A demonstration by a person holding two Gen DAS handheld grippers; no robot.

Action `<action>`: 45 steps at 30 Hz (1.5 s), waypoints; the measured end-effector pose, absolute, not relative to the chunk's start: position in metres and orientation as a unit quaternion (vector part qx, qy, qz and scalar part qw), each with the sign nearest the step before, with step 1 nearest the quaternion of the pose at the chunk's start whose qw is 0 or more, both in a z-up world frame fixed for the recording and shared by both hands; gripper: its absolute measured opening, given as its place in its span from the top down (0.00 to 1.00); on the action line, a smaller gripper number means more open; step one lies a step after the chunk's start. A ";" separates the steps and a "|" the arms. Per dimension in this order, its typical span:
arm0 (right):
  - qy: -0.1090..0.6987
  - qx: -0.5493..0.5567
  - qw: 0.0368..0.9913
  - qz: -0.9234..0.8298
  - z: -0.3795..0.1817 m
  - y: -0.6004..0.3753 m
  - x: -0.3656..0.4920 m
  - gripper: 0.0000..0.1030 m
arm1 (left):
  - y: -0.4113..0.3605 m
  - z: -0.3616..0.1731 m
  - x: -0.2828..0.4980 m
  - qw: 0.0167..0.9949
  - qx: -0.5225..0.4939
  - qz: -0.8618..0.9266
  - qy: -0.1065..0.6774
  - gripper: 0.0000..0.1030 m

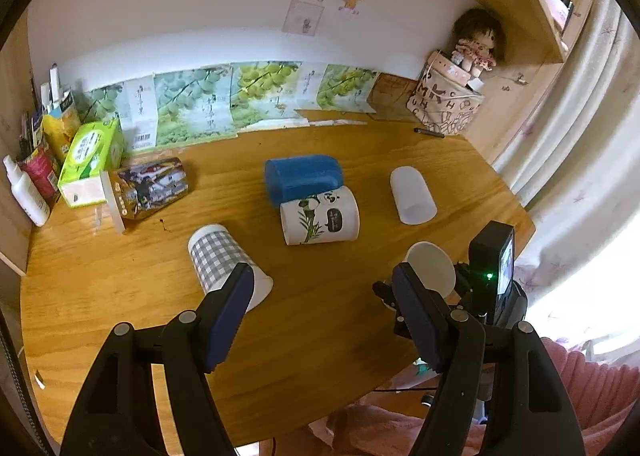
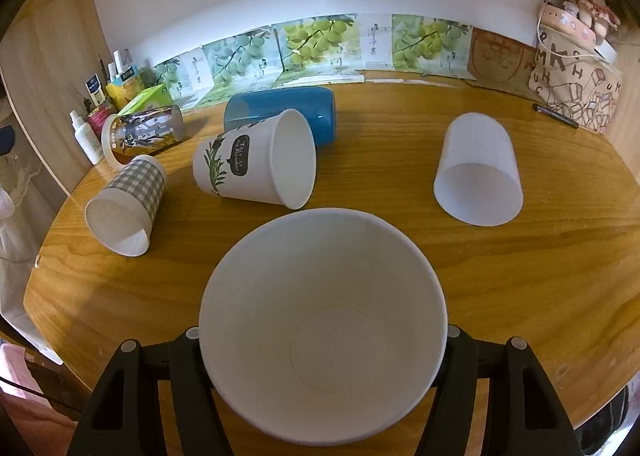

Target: Flip cup upright

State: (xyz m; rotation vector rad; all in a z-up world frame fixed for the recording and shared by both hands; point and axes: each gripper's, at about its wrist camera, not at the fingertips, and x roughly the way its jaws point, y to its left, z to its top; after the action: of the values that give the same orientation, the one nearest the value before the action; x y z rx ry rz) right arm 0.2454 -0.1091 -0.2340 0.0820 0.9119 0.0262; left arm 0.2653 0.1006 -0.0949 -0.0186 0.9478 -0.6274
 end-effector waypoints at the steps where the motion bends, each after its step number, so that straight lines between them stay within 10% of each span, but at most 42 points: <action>1: 0.442 0.039 0.896 0.014 -0.234 -0.108 0.246 0.28 | 0.100 -0.096 0.265 0.841 -0.012 -0.295 0.453 0.27; 27: 0.514 0.032 0.850 0.109 -0.235 -0.150 0.146 0.21 | 0.043 -0.133 0.139 0.841 -0.065 -0.121 0.524 0.22; 45: 0.460 0.110 0.877 0.086 -0.081 -0.204 0.064 0.00 | 0.007 -0.041 0.083 0.881 -0.104 -0.101 0.450 0.14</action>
State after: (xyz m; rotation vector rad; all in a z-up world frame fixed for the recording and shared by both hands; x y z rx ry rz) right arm 0.0640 -0.2044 -0.0807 0.2299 0.9594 0.1794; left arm 0.0833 0.0067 -0.0415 -0.2177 0.9384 -0.2100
